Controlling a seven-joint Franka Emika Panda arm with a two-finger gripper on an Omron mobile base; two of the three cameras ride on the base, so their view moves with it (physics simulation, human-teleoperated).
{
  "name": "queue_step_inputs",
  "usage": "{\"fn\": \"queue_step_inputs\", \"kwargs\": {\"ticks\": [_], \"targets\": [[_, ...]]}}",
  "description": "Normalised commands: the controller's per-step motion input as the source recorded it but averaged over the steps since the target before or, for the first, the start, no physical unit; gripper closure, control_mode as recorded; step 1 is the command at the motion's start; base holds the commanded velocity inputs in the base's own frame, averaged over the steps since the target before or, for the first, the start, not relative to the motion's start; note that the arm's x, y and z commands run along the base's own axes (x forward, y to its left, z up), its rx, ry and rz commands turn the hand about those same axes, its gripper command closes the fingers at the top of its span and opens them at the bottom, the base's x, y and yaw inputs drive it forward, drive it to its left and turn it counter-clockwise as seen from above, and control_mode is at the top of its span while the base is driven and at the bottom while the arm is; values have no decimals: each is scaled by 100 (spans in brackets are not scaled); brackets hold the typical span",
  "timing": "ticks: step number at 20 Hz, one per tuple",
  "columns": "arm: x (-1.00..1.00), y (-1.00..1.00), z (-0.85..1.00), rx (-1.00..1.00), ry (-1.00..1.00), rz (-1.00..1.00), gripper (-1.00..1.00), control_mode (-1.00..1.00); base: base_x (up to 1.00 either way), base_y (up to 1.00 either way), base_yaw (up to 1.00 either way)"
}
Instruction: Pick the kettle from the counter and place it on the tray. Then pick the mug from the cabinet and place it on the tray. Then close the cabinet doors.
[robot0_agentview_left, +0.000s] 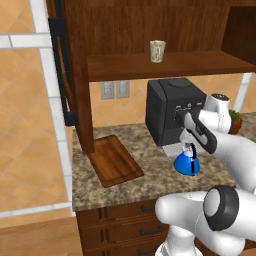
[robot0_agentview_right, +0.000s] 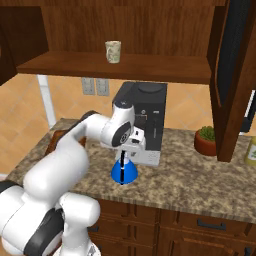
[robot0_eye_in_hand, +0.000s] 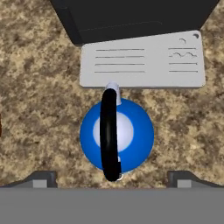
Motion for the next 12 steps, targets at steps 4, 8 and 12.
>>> {"fn": "queue_step_inputs", "kwargs": {"ticks": [4,8,12], "targets": [[23,0,-31,0,8,0,-100,-100,0,0,0],[16,0,-28,0,8,0,-100,-100,0,0,0],[0,0,-2,0,0,0,100,-100,0,0,0]]}}
